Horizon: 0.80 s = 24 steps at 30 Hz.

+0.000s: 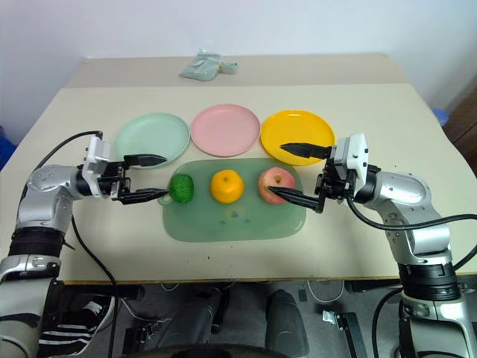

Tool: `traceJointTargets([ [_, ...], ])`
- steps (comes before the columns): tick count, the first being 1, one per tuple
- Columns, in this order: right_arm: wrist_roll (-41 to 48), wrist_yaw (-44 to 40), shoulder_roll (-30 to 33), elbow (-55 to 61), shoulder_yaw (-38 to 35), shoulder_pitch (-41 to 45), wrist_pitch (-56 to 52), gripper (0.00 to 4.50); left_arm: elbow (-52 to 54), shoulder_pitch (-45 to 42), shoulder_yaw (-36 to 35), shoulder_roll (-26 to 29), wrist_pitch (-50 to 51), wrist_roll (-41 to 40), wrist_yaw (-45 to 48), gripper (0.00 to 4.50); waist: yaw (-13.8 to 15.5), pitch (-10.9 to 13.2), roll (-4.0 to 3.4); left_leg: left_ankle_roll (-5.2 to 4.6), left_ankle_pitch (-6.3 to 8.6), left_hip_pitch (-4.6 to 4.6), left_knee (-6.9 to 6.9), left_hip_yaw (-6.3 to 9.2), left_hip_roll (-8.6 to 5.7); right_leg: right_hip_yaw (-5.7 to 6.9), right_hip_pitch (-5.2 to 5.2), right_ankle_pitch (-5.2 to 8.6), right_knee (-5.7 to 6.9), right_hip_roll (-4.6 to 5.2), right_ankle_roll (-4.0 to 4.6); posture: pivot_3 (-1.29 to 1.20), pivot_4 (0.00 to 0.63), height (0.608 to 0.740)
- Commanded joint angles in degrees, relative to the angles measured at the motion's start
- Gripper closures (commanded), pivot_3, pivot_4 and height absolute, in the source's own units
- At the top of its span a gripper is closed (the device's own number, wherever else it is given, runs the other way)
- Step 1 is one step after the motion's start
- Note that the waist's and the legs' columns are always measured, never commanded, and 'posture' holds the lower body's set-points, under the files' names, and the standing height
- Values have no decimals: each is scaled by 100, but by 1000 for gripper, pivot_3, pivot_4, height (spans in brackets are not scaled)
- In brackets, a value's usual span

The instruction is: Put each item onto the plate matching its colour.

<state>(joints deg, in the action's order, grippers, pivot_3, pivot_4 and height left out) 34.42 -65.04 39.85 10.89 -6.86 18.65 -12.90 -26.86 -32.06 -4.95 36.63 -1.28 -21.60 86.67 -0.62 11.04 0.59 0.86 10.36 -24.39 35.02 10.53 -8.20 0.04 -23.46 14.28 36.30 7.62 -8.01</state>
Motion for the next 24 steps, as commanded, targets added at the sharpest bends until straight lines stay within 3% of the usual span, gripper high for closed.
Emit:
traceJointTargets([
  [1,-6,-29,31,188,21,79,-9,34,1,-113,112,-88,-259,136,-119,0,0,0,0,0,0,0,0,0,0,0,0,0,0,0,0,0,150,740],
  [19,-10,182,131,465,-110,-41,-111,34,-1746,-670,644,-626,-1418,897,-210,0,-7,0,0,-1,-1,0,2,-2,-1,1,0,-2,0,-1,-4,0,150,740],
  [23,-19,225,155,474,-136,-58,-111,0,-1829,-718,593,-675,-1534,892,-287,1182,-10,0,0,-1,-1,0,2,-2,-1,1,0,-3,1,-1,-5,0,150,740],
  [24,-17,230,160,475,-138,-58,-112,0,-1858,-722,594,-652,-1626,920,-300,1182,-9,0,0,-1,-1,0,2,-2,-1,1,0,-2,1,-1,-5,0,150,740],
])
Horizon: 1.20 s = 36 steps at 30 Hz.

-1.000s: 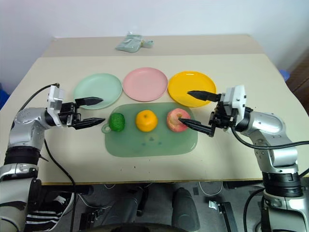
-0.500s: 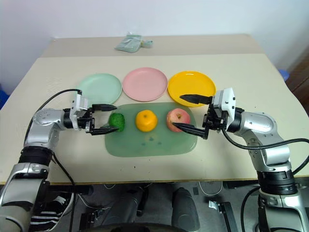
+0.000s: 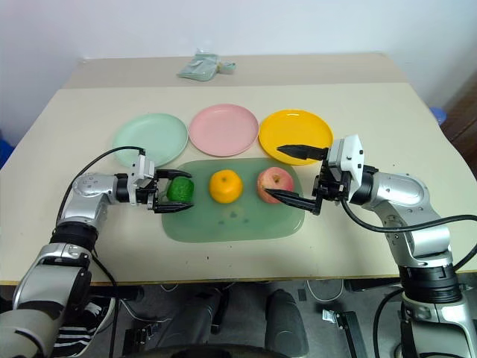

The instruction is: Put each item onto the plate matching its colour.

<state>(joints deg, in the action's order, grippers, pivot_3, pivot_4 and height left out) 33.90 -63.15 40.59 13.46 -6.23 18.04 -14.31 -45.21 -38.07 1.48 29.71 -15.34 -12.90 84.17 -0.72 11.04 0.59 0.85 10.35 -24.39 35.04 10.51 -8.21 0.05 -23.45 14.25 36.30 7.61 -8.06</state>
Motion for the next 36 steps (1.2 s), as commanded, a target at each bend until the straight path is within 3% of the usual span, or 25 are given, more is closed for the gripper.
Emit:
traceJointTargets([
  [1,36,47,88,217,-202,7,28,0,-57,-124,-49,61,-322,73,-56,1182,3,0,0,0,0,0,0,0,0,0,0,0,0,0,0,0,150,740],
  [7,23,108,74,190,-177,59,52,0,-372,-341,-361,72,-386,-159,-251,1182,4,0,0,0,0,0,2,0,0,0,0,-1,0,0,-1,0,150,740],
  [13,425,410,-204,114,-335,441,-155,0,-1144,-1180,-774,190,-336,166,-2293,1182,3,2,6,0,0,-1,8,5,0,3,3,-4,4,-2,-9,0,150,740],
  [20,-138,1239,-822,-186,3,921,-111,0,-1740,-1650,-817,222,-386,604,-4072,1182,-12,1,6,-1,-1,0,4,3,-2,1,0,-6,5,-4,-12,0,150,740],
  [23,-590,1445,-912,-367,196,966,64,0,-1939,-1674,-798,260,-302,748,-4405,1182,-10,1,6,-1,-1,0,5,2,-7,1,0,-10,6,-3,-17,0,150,740],
  [34,-808,1314,-885,-533,150,767,425,0,-2153,-1880,-827,120,-47,894,-4931,1182,-13,1,6,0,-2,0,11,3,-7,2,2,-11,12,-4,-19,0,150,740],
  [36,-824,1287,-886,-559,149,739,487,0,-2158,-1895,-858,101,88,850,-4877,359,-21,1,6,0,-2,0,11,3,-7,1,2,-12,12,-4,-19,0,150,740],
])
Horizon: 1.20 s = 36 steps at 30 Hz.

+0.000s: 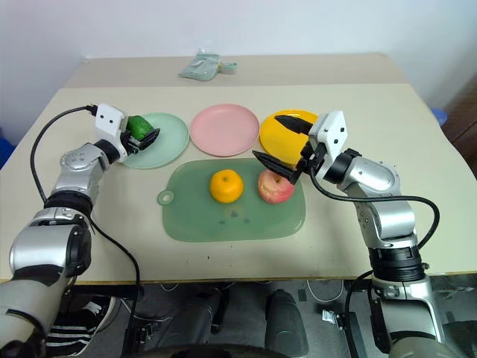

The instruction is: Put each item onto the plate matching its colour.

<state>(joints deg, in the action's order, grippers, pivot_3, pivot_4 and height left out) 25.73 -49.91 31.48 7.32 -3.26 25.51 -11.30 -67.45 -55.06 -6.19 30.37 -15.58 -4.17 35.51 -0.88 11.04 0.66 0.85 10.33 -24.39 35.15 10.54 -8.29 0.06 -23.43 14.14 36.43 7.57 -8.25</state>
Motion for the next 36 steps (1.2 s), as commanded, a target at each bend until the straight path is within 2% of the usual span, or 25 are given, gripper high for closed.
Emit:
traceJointTargets([
  [1,-9,-49,27,45,-157,-22,215,0,90,-202,-97,30,141,-40,20,34,-14,0,0,0,0,0,0,0,0,0,-1,0,1,0,0,0,150,740],
  [9,5,-142,59,-134,-258,-46,417,0,411,-269,-137,131,-16,-112,258,34,-15,0,0,3,-2,0,2,-1,0,0,-2,-1,5,0,1,0,150,740],
  [13,263,-248,-7,-74,-380,-23,412,0,1300,-73,-318,-194,189,-951,1899,34,10,0,0,3,-2,0,2,0,0,0,0,-1,6,0,1,0,150,740],
  [19,485,-388,109,84,-427,-89,219,0,2437,549,-113,-319,469,-1399,3331,34,-98,-1,-3,3,-2,3,0,-3,1,-3,0,-2,5,2,3,0,150,740],
  [25,523,-350,154,149,-432,-77,82,0,2783,790,-46,-332,941,-1592,3920,34,-147,-1,-2,9,-7,5,5,1,2,-3,-3,-4,21,0,8,0,150,740],
  [30,511,-365,222,320,-395,-160,-43,0,3215,949,-150,-380,1504,-2118,4456,34,-144,-1,-2,9,-7,5,3,1,2,-3,-4,-4,20,1,8,0,150,740],
  [36,444,-197,252,504,-274,-165,-377,0,3770,1172,-76,-237,2135,-2379,4710,34,-150,-1,-2,10,-7,5,3,3,2,-3,-5,-4,22,0,9,0,150,740],
])
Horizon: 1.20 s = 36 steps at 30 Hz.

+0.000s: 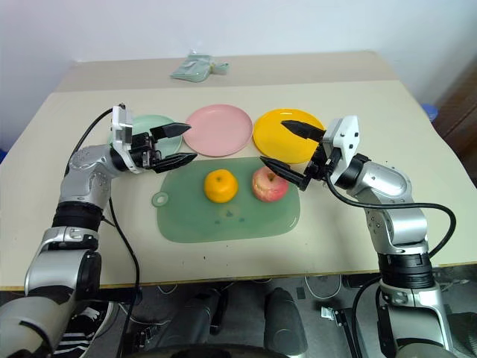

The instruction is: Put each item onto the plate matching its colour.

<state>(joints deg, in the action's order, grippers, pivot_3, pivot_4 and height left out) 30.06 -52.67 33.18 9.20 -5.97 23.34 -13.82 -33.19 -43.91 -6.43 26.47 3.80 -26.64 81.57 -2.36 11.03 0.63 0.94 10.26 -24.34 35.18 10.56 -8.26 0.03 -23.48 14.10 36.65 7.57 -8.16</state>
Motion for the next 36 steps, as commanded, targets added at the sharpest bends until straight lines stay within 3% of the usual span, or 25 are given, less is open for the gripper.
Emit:
traceJointTargets([
  [1,3,117,60,330,6,65,-157,0,386,87,-50,173,231,-118,91,34,-2,0,0,0,0,1,0,0,0,-1,0,0,0,0,0,0,150,740],
  [36,403,-106,187,678,47,74,-992,0,782,385,-43,343,626,-122,226,34,38,0,0,0,0,0,-2,-1,1,-3,-1,1,-3,2,1,0,150,740],
])
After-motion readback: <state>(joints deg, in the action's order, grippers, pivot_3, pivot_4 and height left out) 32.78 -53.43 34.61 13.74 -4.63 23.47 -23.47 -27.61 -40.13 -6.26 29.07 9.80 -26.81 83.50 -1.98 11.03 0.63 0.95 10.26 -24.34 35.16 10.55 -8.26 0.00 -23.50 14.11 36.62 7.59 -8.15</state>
